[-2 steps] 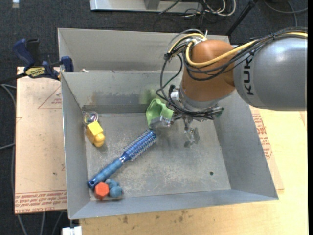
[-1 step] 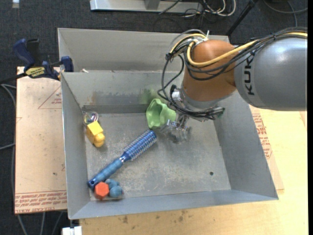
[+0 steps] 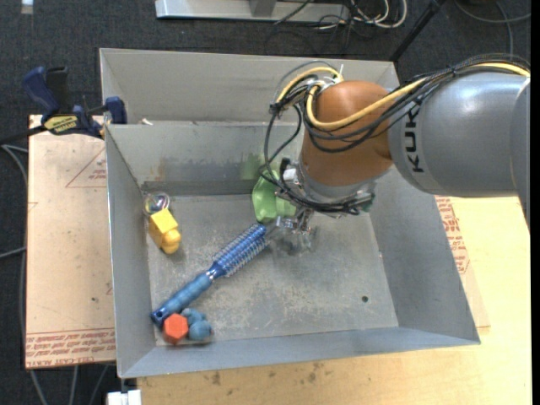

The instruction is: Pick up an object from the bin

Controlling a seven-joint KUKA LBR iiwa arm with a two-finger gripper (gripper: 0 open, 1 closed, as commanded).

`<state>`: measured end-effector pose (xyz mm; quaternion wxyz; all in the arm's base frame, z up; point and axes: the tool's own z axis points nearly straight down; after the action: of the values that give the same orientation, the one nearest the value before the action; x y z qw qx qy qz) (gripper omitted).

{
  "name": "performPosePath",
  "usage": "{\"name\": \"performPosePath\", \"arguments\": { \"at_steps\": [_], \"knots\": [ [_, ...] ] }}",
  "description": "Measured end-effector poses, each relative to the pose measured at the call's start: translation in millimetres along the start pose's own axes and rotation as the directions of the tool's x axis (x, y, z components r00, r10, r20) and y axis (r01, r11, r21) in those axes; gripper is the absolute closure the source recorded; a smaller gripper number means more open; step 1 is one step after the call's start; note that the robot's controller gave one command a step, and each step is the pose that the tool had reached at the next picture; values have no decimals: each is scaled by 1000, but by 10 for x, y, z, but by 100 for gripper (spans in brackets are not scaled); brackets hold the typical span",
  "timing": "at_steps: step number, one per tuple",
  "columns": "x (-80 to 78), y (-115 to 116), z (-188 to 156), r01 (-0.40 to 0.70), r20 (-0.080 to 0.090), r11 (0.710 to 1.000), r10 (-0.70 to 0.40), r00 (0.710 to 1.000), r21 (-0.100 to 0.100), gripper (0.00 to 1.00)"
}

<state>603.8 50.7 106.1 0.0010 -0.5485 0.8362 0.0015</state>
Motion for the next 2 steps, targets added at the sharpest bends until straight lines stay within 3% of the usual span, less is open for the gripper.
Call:
{"name": "performPosePath", "arguments": {
  "at_steps": [1,2],
  "knots": [
    [420,173,-1595,-174,4,985,174,985,10,100],
    [416,186,-1548,-174,1,985,174,985,3,0]
  ]
}}
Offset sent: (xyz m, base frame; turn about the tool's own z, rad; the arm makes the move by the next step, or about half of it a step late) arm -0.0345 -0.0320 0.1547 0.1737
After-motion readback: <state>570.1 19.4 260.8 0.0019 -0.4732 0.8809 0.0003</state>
